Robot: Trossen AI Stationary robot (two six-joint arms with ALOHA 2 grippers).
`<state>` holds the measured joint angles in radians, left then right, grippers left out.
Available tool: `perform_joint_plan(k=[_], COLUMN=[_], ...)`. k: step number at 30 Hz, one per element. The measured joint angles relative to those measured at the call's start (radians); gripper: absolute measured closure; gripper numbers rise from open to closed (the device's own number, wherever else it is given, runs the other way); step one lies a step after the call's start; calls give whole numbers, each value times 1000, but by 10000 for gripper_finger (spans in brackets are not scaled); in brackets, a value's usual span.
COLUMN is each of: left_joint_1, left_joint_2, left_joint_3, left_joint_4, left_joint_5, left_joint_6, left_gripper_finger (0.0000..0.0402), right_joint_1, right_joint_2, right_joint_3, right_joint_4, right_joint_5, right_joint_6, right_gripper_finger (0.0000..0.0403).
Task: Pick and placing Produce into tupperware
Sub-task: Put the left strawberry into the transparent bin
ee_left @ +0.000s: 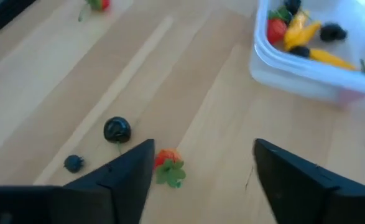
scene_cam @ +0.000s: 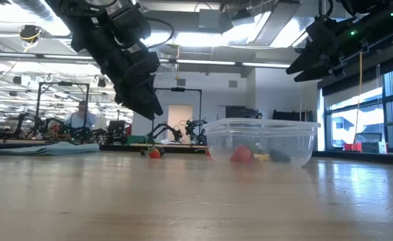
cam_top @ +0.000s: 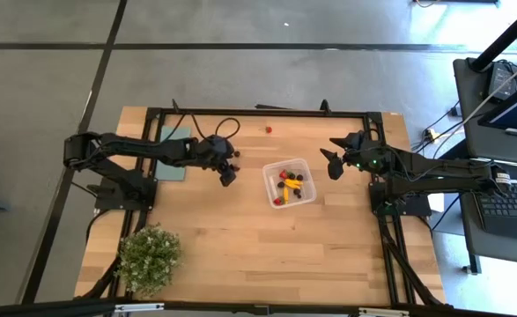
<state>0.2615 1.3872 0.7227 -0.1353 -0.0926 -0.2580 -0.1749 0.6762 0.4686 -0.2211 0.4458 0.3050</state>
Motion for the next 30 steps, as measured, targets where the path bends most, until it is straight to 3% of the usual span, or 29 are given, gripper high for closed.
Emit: perform_joint_plan(k=[7,17,30], left_joint_1=[0,23,26], left_joint_2=[0,21,209], left_joint_3=[0,0,0], left_joint_4=[-10,-6,59], left_joint_5=[-18,-18,-18], left_joint_6=[255,241,243], left_gripper_finger=[160,170,170], right_joint_1=[0,0,0], right_joint_2=[1,11,29], right_joint_3=[0,0,0], right_joint_4=[0,-1,1], right_joint_5=[0,0,7], right_joint_6=[0,-6,-24], right_gripper_finger=[137,137,137])
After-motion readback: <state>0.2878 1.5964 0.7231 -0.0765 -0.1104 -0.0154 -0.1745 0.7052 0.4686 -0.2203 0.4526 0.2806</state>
